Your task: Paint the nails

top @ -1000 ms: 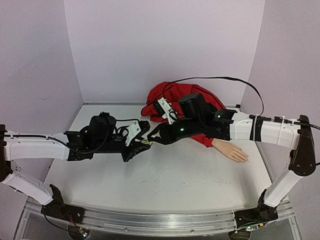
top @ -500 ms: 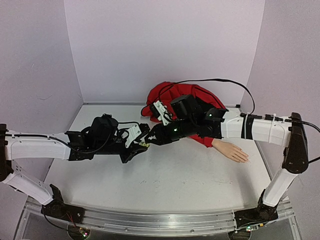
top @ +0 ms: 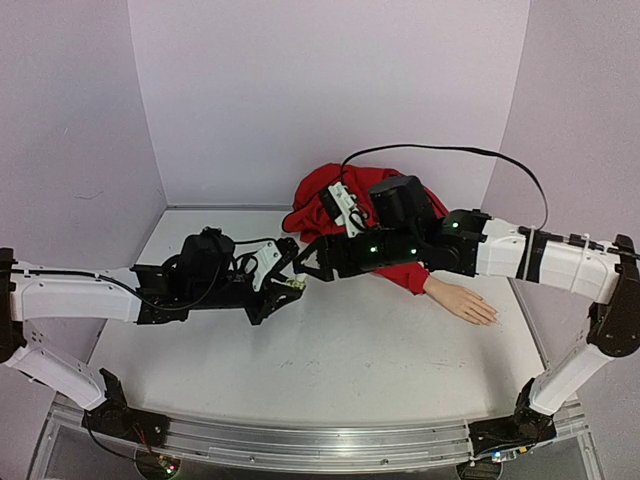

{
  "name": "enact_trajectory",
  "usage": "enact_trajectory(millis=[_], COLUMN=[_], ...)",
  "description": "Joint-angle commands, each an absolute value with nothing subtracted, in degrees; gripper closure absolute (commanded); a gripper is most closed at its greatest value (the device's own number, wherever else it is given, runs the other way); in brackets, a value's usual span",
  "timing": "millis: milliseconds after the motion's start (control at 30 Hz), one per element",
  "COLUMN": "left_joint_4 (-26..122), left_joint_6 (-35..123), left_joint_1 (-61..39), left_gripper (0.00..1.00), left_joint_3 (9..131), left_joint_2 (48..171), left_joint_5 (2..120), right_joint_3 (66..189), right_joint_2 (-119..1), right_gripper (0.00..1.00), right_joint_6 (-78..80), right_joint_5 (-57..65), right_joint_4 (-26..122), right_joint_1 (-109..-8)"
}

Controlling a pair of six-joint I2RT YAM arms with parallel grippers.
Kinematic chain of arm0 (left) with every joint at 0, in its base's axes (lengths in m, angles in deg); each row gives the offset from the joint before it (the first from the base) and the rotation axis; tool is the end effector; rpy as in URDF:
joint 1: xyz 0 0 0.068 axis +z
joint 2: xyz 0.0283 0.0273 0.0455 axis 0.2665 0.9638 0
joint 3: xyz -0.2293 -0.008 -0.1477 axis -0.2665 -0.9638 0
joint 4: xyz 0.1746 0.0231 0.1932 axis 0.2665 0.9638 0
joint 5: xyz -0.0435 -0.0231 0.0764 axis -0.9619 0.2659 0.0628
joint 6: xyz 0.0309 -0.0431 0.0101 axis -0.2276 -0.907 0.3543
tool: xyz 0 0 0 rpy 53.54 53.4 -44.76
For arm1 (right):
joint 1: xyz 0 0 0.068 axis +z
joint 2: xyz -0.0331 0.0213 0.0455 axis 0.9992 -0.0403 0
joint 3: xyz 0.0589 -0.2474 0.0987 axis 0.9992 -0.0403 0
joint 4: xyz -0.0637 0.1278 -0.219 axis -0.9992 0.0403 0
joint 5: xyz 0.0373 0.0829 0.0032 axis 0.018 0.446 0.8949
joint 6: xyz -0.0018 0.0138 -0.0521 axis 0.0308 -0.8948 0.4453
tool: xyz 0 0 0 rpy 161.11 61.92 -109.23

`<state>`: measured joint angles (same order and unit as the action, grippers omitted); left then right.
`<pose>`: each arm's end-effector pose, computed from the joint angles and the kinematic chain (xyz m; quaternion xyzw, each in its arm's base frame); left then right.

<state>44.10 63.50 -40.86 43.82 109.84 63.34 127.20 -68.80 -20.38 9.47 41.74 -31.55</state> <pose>0.1622 -0.2500 0.2558 0.4700 0.6922 -0.2617 0.4811 0.2064 0.3223 0.3507 -0.2554 0.7197 0.4952 0.4141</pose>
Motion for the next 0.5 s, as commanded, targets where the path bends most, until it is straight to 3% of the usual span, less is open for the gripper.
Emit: enact_trajectory(millis=[0,100,200,467], left_joint_4=[40.4,40.3,39.6,38.3], left_joint_6=[60.7,59.2,57.4,55.8], left_joint_1=[-40.2,-38.3,-36.4,-35.6], left_gripper=[1.0,1.0,1.0,1.0], left_joint_3=[43.2,42.9,43.2,44.5], left_joint_2=[107.2,106.1,105.2,104.7], left_joint_5=[60.8,52.1,41.0,28.3], right_joint_3=[125.3,123.1,120.9,119.4], right_joint_2=[-62.8,-60.5,-59.2,-60.5], right_gripper=[0.24,0.16,0.14,0.23], right_joint_6=[-18.1,-15.2,-11.7,-9.9], right_joint_5=[12.5,15.9,23.5,35.4], right_joint_4=[40.9,40.9,38.8,30.3], right_joint_1=[-32.0,-33.1,-35.1,-35.7])
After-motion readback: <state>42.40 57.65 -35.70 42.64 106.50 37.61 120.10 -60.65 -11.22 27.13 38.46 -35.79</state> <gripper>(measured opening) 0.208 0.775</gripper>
